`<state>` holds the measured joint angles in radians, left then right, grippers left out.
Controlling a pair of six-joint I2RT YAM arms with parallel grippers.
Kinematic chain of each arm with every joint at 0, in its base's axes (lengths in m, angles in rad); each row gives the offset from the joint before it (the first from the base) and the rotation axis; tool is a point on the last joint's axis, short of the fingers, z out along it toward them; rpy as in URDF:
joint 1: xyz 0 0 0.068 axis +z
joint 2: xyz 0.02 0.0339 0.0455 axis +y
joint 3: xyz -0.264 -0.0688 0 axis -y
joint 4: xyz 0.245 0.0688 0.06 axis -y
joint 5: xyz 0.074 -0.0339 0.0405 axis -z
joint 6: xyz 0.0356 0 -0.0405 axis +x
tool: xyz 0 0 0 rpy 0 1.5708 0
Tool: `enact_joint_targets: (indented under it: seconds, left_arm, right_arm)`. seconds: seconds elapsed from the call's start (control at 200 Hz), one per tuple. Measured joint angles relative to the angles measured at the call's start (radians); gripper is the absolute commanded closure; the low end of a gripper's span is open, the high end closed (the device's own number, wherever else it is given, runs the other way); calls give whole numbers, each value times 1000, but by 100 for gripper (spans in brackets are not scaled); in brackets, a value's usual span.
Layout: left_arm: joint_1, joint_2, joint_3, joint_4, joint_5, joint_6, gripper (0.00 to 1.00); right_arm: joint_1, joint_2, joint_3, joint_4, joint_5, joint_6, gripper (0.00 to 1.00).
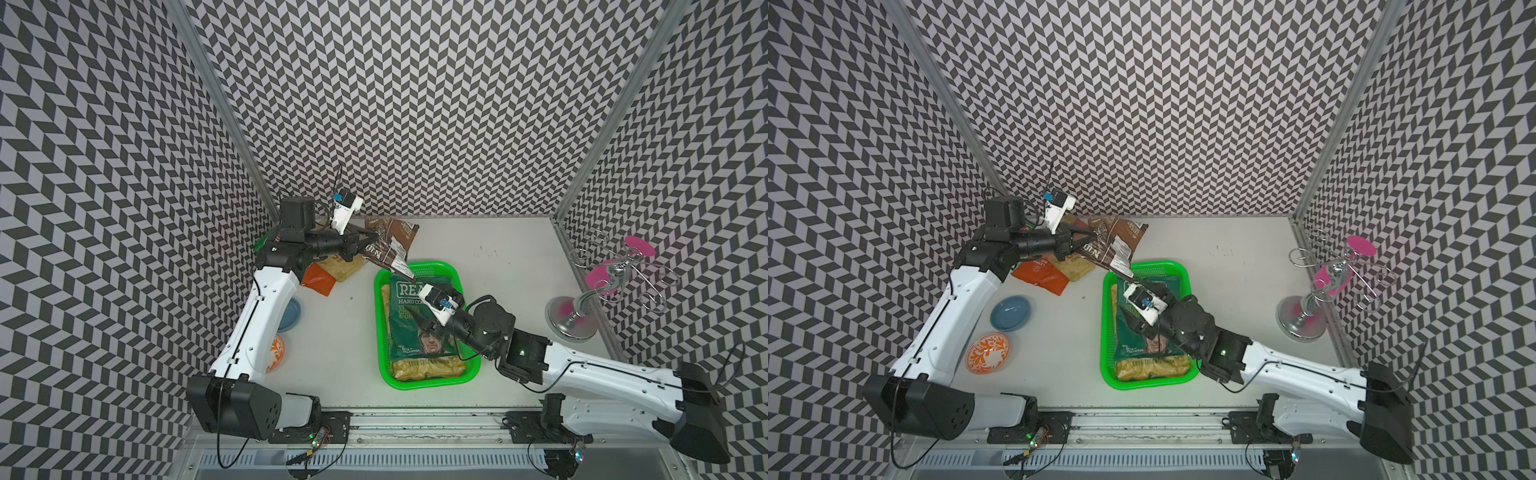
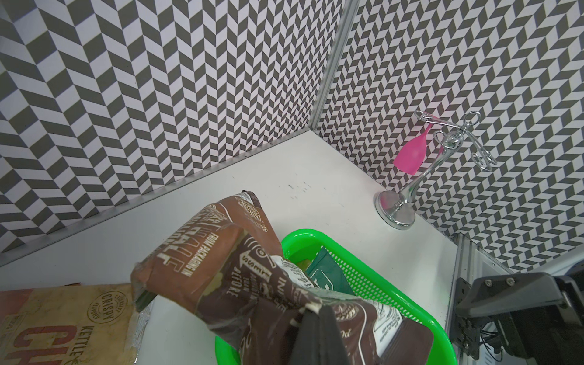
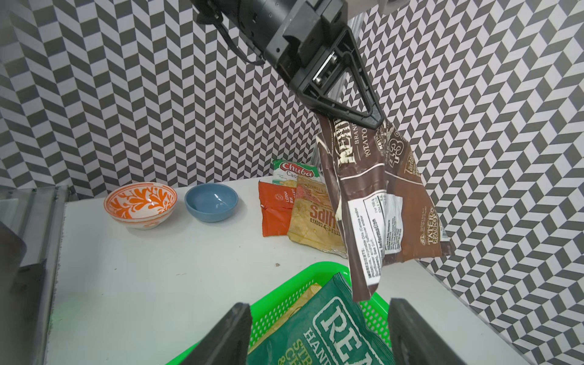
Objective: Put the potato chips into the basket
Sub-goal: Pick up the potato chip from the center of the board.
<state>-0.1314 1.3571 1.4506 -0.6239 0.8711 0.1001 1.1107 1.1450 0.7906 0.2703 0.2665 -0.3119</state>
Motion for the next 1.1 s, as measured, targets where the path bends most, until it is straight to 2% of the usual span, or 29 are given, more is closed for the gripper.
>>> enact_joint_targets:
  seconds: [0.19, 0.441, 0.591, 0.721, 0.951, 0.981, 1.021, 1.061, 1.102]
  left_arm:
    - [-1, -4, -11, -9, 17, 3, 100]
    - [-6, -9, -11, -10, 31, 3, 100]
    - [-6, -11, -11, -11, 41, 2, 100]
    - [-6, -11, -11, -14, 43, 3, 100]
    - [-6, -17, -11, -28, 32, 18, 100]
    - [-6, -19, -11, -32, 30, 22, 90]
    - [-6, -24, -9, -37, 25, 27, 69]
    - [-6, -27, -1, -45, 20, 39, 38]
    - [-6, -30, 13, -53, 12, 47, 16]
  right_arm:
    - [0, 86, 60, 23, 37, -28, 43]
    - [0, 155, 127, 18, 96, -35, 48]
    - [0, 162, 129, 12, 116, -39, 67]
    - [0, 163, 133, 4, 156, -37, 100]
    - [0, 143, 161, -21, 192, -37, 100]
    - [0, 138, 170, -29, 192, -37, 100]
    - [0, 130, 185, -41, 192, -37, 100]
    - [0, 122, 200, -51, 192, -37, 100]
    - [0, 111, 216, -62, 192, -37, 100]
